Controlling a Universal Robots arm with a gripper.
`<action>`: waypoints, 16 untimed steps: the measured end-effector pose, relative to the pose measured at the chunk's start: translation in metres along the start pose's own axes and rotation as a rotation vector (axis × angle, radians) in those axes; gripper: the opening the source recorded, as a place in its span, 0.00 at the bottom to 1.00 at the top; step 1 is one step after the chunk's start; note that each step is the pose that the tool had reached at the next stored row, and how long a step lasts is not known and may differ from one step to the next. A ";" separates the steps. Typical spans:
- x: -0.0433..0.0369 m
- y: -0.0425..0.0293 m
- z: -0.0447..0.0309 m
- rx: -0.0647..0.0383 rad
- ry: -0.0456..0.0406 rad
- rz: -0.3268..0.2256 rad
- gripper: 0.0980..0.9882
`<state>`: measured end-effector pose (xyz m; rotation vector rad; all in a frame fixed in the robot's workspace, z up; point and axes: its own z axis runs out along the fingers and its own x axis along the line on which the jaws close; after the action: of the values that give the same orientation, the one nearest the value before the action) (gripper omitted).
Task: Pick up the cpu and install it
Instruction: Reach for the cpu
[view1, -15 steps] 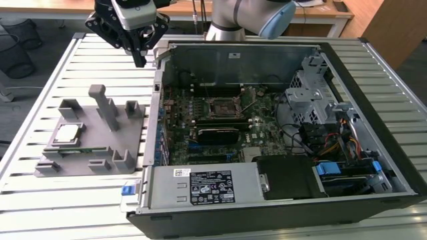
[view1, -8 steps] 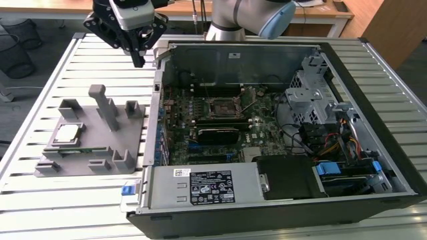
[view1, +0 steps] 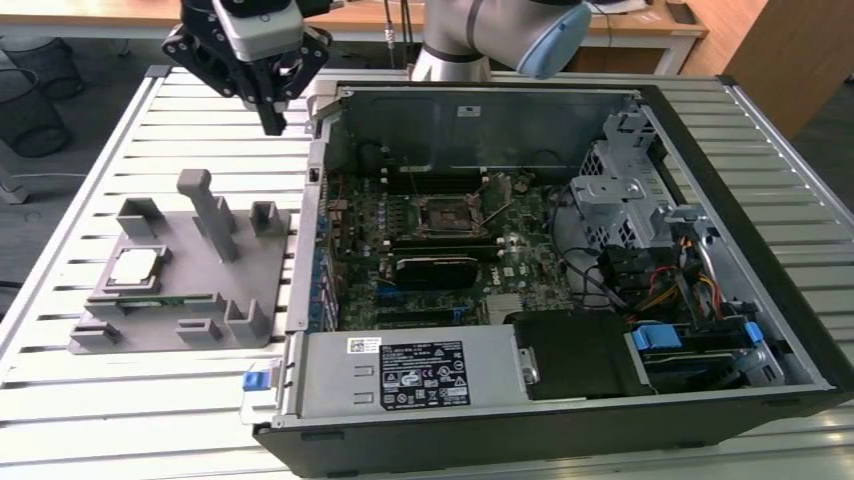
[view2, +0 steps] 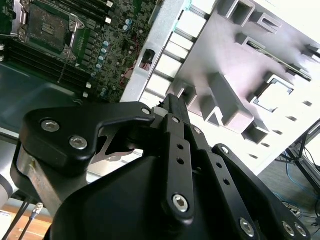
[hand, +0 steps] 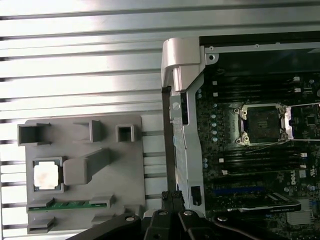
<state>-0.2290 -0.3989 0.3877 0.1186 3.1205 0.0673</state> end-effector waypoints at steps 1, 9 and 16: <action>0.0003 0.0000 0.0000 0.000 0.0001 0.000 0.01; 0.0032 -0.0003 0.0003 0.000 0.0007 0.000 0.01; 0.0056 -0.0004 0.0004 0.000 0.0013 0.000 0.01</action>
<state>-0.2346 -0.3989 0.3872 0.1186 3.1218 0.0672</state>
